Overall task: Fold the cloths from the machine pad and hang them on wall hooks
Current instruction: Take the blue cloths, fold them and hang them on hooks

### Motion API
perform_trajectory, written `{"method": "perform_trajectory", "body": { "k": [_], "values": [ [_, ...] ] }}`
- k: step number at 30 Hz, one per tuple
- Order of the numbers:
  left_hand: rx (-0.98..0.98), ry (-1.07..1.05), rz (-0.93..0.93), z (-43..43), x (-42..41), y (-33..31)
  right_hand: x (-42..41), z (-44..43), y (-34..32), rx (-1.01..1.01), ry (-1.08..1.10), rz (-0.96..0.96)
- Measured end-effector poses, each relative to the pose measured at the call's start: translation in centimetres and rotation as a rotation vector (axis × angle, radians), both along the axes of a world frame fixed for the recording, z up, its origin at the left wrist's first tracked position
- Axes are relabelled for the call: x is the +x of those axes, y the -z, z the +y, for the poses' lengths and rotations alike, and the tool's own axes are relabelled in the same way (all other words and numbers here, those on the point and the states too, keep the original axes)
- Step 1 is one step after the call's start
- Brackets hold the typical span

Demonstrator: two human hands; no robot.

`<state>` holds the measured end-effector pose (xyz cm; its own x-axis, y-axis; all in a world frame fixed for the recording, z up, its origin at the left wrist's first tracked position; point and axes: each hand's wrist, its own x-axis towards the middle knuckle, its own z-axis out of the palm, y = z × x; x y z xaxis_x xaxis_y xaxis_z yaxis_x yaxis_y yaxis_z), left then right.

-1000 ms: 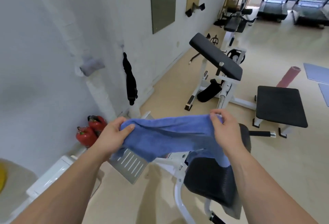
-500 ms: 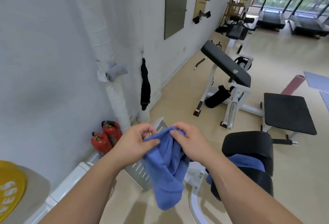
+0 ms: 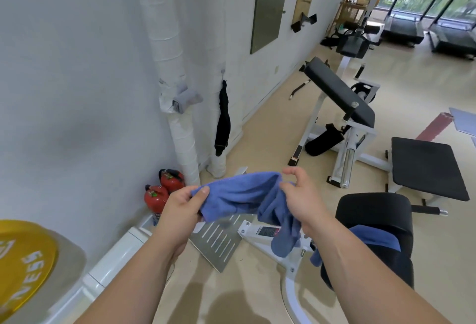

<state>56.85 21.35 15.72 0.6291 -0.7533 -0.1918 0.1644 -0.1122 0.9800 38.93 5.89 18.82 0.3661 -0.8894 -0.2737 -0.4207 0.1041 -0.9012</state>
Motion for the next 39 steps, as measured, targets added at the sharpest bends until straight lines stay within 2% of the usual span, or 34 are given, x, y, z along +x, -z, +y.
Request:
{"method": "perform_trajectory", "body": {
  "k": [2, 5, 8, 11, 13, 15, 18, 23, 25, 31, 39],
  "values": [
    [0.028, -0.024, -0.014, -0.4, -0.2, 0.0, 0.9, 1.4, 0.5, 0.155, 0.013, -0.062],
    [0.042, 0.026, -0.126, -0.6, -1.4, 0.3, 2.7, 4.0, 0.2, 0.355, 0.090, -0.293],
    [-0.003, 0.071, -0.221, -0.5, -2.7, 0.1, 3.8, 5.5, -0.1, 0.443, 0.129, -0.465],
    [-0.010, 0.004, -0.263, 0.2, -2.4, 0.0, 3.8, 6.2, -0.6, 0.478, 0.010, -0.578],
    [-0.013, -0.009, -0.248, 0.6, -1.9, -0.3, 3.5, 6.6, -0.7, 0.431, -0.152, -0.535],
    [-0.016, -0.002, -0.215, 1.0, -1.7, -0.4, 3.3, 7.1, -0.7, 0.291, -0.280, -0.415],
    [-0.014, 0.013, -0.172, 1.4, -1.7, -0.3, 3.4, 7.1, -0.7, 0.134, -0.295, -0.297],
    [-0.017, 0.035, -0.079, 2.0, -2.0, -0.4, 4.0, 6.3, -0.3, -0.302, -0.293, 0.020],
    [-0.016, 0.024, -0.049, 2.2, -2.0, -0.6, 3.9, 6.2, -0.2, -0.409, -0.329, 0.046],
    [-0.044, 0.067, -0.009, 2.8, -1.7, -1.0, 3.9, 7.0, -1.1, -0.277, -0.543, -0.057],
    [-0.047, 0.149, 0.080, 3.6, -1.2, -1.0, 4.3, 7.3, -0.2, -0.302, -0.574, -0.145]
  ]
}}
